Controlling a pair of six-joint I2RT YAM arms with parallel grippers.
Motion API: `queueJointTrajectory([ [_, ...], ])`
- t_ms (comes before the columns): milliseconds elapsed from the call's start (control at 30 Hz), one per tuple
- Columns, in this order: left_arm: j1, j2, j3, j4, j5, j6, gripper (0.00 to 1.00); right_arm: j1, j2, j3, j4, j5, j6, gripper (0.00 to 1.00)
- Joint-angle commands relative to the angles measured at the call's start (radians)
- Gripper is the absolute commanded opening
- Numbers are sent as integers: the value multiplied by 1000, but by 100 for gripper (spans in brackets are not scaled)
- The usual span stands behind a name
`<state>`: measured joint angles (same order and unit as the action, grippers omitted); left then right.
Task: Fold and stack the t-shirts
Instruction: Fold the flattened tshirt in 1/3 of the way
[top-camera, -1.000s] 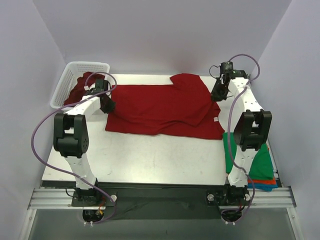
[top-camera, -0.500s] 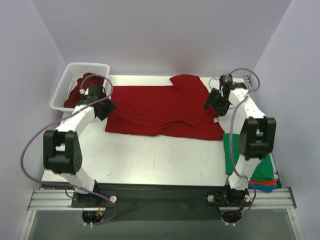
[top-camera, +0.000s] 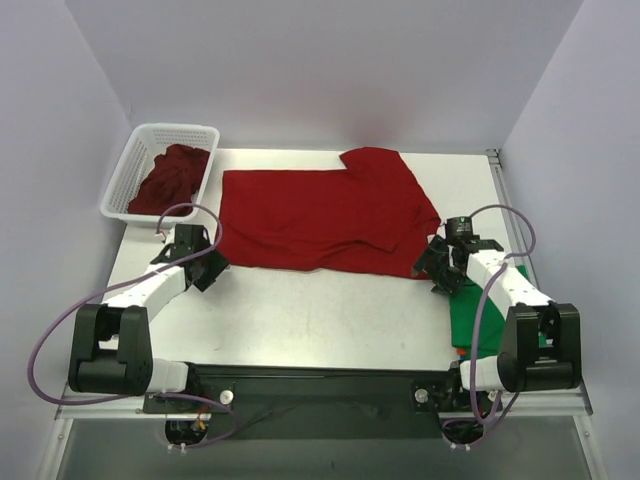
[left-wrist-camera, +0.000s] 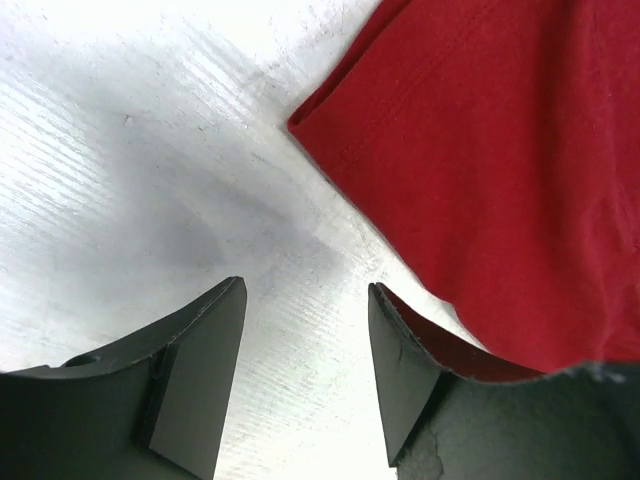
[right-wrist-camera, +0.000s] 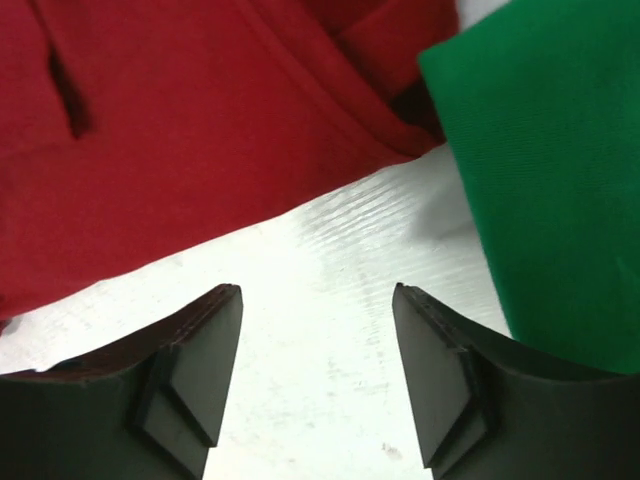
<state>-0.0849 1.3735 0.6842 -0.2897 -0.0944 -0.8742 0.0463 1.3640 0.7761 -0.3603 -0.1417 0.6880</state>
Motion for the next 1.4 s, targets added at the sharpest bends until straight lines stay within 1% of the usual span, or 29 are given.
queueJointTrajectory([
  [0, 5, -47, -21, 162, 22, -8, 64, -20, -13, -50, 92, 50, 18, 63],
  [33, 8, -45, -26, 168, 22, -8, 64, -29, -9, -63, 101, 47, 15, 66],
  [100, 8, -33, -26, 169, 22, -2, 64, -45, -6, -89, 141, 42, 10, 68],
  [200, 16, -30, -35, 175, 5, 0, 64, -106, 1, -124, 164, 47, -4, 69],
  [333, 30, -22, -60, 228, 18, 1, 64, -161, 1, -156, 187, 44, -21, 70],
  [533, 31, 18, -63, 268, 15, -12, 64, -244, -5, -164, 198, 22, -48, 70],
  [667, 33, 35, -64, 311, 1, -20, 64, -237, -13, -163, 216, -9, -42, 70],
  [833, 34, 64, -52, 322, -45, -26, 61, -200, 1, -135, 207, 5, -30, 68],
  [867, 34, 67, -49, 325, -59, -25, 58, -188, 7, -133, 210, 11, -25, 67],
  [900, 34, 68, -46, 325, -67, -23, 57, -183, 15, -129, 215, 14, -21, 62],
  [967, 34, 81, -38, 320, -80, -20, 56, -172, 41, -117, 224, 22, -10, 59],
  [1000, 33, 84, -35, 319, -83, -22, 54, -168, 50, -106, 227, 25, -10, 56],
  [1067, 34, 98, -32, 322, -84, -22, 53, -161, 76, -92, 231, 39, -8, 51],
  [1167, 34, 113, -31, 330, -84, -22, 51, -160, 102, -75, 239, 56, -5, 49],
  [1200, 33, 116, -29, 330, -84, -22, 50, -160, 106, -74, 241, 59, -7, 46],
  [1267, 33, 125, -28, 330, -85, -25, 47, -160, 115, -66, 244, 65, -5, 44],
  [1367, 33, 136, -23, 336, -84, -28, 43, -157, 119, -57, 244, 71, -10, 36],
])
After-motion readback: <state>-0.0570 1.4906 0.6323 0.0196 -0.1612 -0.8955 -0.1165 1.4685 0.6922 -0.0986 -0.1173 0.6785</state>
